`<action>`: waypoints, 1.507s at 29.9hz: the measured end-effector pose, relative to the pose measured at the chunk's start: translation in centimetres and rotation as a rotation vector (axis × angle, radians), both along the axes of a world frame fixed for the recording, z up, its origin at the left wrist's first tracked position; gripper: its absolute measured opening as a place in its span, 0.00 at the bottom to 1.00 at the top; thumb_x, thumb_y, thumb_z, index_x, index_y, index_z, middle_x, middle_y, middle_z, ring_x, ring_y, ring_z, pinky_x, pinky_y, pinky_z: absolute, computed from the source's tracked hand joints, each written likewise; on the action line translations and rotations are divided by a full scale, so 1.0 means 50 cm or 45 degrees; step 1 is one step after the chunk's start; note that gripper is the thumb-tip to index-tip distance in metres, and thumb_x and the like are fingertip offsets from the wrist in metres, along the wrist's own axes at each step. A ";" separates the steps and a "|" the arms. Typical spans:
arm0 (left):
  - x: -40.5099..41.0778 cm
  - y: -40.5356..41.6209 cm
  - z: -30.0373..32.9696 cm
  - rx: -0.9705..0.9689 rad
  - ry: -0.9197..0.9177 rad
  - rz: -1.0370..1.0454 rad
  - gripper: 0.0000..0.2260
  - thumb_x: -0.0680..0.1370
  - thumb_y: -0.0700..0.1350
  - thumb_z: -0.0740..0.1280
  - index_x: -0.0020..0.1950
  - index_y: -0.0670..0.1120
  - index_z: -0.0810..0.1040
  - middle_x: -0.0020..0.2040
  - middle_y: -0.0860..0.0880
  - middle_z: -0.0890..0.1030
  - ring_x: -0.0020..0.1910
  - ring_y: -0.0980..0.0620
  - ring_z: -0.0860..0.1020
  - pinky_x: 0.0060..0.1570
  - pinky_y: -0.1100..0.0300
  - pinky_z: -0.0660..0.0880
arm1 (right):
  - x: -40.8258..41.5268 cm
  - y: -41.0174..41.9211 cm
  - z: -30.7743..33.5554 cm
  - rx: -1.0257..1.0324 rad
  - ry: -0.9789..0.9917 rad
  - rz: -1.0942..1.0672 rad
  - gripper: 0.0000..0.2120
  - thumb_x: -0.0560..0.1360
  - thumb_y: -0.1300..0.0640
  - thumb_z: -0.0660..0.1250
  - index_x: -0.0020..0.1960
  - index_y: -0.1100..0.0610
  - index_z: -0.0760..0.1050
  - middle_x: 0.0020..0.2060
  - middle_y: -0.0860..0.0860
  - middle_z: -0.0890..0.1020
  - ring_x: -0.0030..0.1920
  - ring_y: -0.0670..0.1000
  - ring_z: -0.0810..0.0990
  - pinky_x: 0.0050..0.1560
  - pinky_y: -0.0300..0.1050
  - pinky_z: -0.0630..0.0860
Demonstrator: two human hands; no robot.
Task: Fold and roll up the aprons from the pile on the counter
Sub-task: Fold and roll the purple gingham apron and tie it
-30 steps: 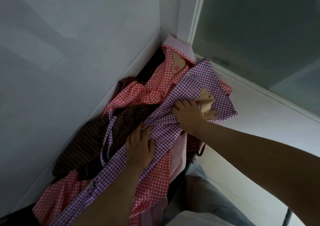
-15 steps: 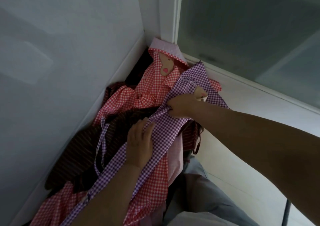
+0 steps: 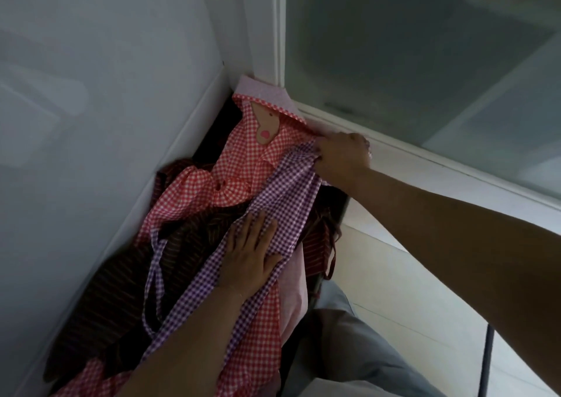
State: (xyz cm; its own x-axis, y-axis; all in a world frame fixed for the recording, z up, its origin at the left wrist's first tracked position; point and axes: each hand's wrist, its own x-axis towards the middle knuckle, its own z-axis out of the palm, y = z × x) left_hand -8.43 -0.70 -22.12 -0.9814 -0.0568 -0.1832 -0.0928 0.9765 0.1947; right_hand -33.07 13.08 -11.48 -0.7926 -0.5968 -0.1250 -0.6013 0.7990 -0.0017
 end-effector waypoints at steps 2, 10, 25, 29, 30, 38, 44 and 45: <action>-0.003 0.000 0.001 -0.006 -0.016 0.003 0.31 0.79 0.65 0.45 0.79 0.52 0.50 0.79 0.46 0.53 0.77 0.45 0.51 0.72 0.42 0.48 | -0.011 0.003 0.017 -0.365 0.142 -0.037 0.20 0.73 0.51 0.51 0.51 0.55 0.79 0.47 0.54 0.83 0.48 0.57 0.80 0.57 0.51 0.68; -0.005 0.003 -0.001 -0.016 -0.025 0.015 0.33 0.78 0.66 0.47 0.79 0.52 0.45 0.78 0.46 0.54 0.77 0.45 0.52 0.72 0.43 0.47 | -0.031 0.009 0.104 -1.232 0.575 -0.048 0.10 0.78 0.58 0.59 0.50 0.63 0.77 0.45 0.58 0.79 0.44 0.56 0.76 0.45 0.48 0.72; -0.010 0.001 0.007 0.003 -0.072 -0.008 0.31 0.79 0.66 0.43 0.78 0.51 0.51 0.77 0.45 0.58 0.75 0.43 0.57 0.72 0.44 0.47 | 0.073 -0.001 -0.007 -1.787 -1.512 -1.226 0.18 0.74 0.61 0.70 0.62 0.55 0.74 0.57 0.53 0.80 0.53 0.53 0.80 0.60 0.56 0.76; -0.011 0.001 0.010 0.004 -0.070 -0.005 0.31 0.79 0.66 0.44 0.78 0.52 0.50 0.77 0.46 0.59 0.75 0.44 0.58 0.72 0.43 0.49 | -0.002 -0.016 0.072 -2.056 -1.278 -1.208 0.20 0.74 0.65 0.68 0.64 0.56 0.70 0.56 0.54 0.79 0.52 0.55 0.80 0.52 0.54 0.80; -0.010 0.001 0.011 0.004 -0.061 -0.005 0.31 0.79 0.66 0.45 0.78 0.52 0.50 0.77 0.46 0.58 0.75 0.44 0.57 0.72 0.43 0.49 | -0.024 -0.015 0.095 -2.038 -1.150 -1.132 0.19 0.74 0.66 0.68 0.62 0.54 0.71 0.53 0.53 0.80 0.50 0.53 0.80 0.51 0.51 0.80; -0.017 0.014 0.026 0.048 0.010 0.014 0.30 0.77 0.65 0.54 0.76 0.53 0.59 0.77 0.46 0.58 0.76 0.44 0.56 0.70 0.38 0.58 | 0.000 0.024 0.055 -1.864 -0.924 -1.333 0.26 0.76 0.46 0.67 0.64 0.64 0.69 0.53 0.52 0.79 0.51 0.52 0.80 0.46 0.46 0.79; -0.023 0.020 0.041 0.002 0.086 0.162 0.24 0.80 0.58 0.52 0.74 0.50 0.65 0.76 0.44 0.61 0.75 0.43 0.59 0.69 0.36 0.58 | 0.109 0.042 -0.075 -1.697 -1.842 -1.419 0.33 0.65 0.57 0.76 0.67 0.58 0.70 0.64 0.54 0.76 0.62 0.56 0.76 0.67 0.58 0.69; -0.022 0.020 0.042 -0.002 0.095 0.210 0.23 0.80 0.56 0.52 0.74 0.49 0.64 0.76 0.44 0.61 0.75 0.43 0.59 0.69 0.36 0.59 | 0.115 0.044 -0.079 -1.609 -1.894 -1.291 0.35 0.64 0.57 0.76 0.68 0.57 0.69 0.64 0.53 0.76 0.63 0.55 0.75 0.68 0.57 0.68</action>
State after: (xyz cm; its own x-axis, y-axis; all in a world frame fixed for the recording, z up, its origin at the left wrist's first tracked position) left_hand -9.51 0.30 -20.01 -0.9697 -0.2180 -0.1100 -0.2368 0.9495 0.2057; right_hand -27.32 15.26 -15.43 -0.5241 -0.3960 -0.7540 0.8297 -0.0377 -0.5570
